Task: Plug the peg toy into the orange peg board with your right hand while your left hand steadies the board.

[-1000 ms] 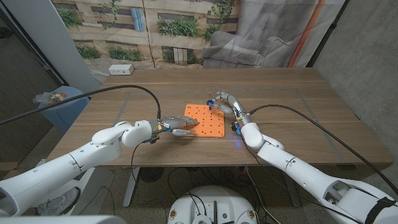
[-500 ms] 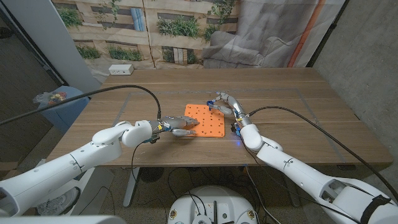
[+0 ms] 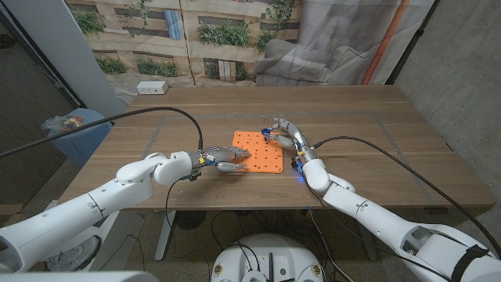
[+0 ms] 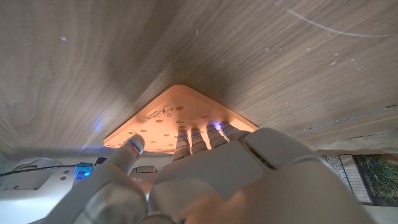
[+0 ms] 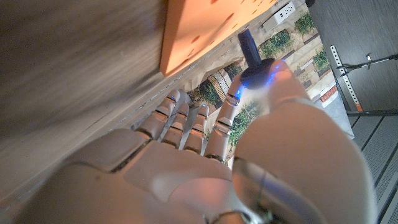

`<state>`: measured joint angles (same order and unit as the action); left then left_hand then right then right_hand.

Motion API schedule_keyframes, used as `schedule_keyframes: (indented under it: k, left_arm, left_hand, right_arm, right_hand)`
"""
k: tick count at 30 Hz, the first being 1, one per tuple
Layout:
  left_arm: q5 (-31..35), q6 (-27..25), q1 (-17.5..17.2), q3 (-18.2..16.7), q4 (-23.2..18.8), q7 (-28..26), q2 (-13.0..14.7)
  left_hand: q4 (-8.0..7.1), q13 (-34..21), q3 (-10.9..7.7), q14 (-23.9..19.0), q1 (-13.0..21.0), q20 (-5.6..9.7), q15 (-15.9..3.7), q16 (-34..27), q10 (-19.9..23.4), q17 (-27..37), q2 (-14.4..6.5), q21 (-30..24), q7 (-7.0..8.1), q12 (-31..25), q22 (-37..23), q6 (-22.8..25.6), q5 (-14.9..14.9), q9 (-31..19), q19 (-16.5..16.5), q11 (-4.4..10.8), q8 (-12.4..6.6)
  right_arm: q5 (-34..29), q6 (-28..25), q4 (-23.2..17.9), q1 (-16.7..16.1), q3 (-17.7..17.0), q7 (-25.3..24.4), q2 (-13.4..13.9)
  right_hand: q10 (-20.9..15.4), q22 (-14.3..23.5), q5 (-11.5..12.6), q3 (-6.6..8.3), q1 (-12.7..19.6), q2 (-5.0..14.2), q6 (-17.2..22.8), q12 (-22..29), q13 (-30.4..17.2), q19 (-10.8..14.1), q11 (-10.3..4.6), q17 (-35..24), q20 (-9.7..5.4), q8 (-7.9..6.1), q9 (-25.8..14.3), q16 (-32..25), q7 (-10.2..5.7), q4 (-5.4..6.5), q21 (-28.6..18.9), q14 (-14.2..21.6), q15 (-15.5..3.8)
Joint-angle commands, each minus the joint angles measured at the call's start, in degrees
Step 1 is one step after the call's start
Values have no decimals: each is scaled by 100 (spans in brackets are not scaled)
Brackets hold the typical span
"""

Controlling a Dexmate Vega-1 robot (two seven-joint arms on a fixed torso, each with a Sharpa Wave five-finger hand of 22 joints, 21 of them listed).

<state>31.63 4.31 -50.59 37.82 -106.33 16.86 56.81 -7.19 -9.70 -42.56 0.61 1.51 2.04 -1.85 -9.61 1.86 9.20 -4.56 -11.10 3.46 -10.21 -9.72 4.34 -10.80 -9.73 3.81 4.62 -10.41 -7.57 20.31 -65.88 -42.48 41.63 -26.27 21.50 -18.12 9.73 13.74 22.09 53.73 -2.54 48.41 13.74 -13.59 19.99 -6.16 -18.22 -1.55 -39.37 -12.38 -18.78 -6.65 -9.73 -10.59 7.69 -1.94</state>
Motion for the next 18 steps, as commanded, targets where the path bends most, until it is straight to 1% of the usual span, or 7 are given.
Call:
schedule_keyframes:
  k: [1, 18]
  left_arm:
    - [17, -13, -35, 8, -51, -3, 9]
    - [21, -90, -131, -19, -136, -54, 37]
  left_hand:
    - [5, -18, -40, -123, 10, 810, -448, -55, 207, 33, -496, -26, -2, -44, -28, 49, 0, -32, -25, -23, -45]
    - [5, -18, -46, -129, 6, 807, -450, -50, 220, 33, -494, -24, -7, -45, -28, 60, 0, -32, -29, -30, -44]
  right_arm:
    - [-41, 9, 76, -29, 18, -107, -6]
    - [-46, -86, -84, -135, 5, -122, 77]
  right_hand:
    - [-41, 15, 42, 18, 247, 170, 532, -14, -13, 20, -47, -18, -28, -46, -95, -37, -527, -17, -39, 7, -368]
    - [-27, 17, 47, 12, 306, 153, 571, -28, -18, 22, -53, -50, -40, -74, -108, -56, -513, -17, -49, 6, -379]
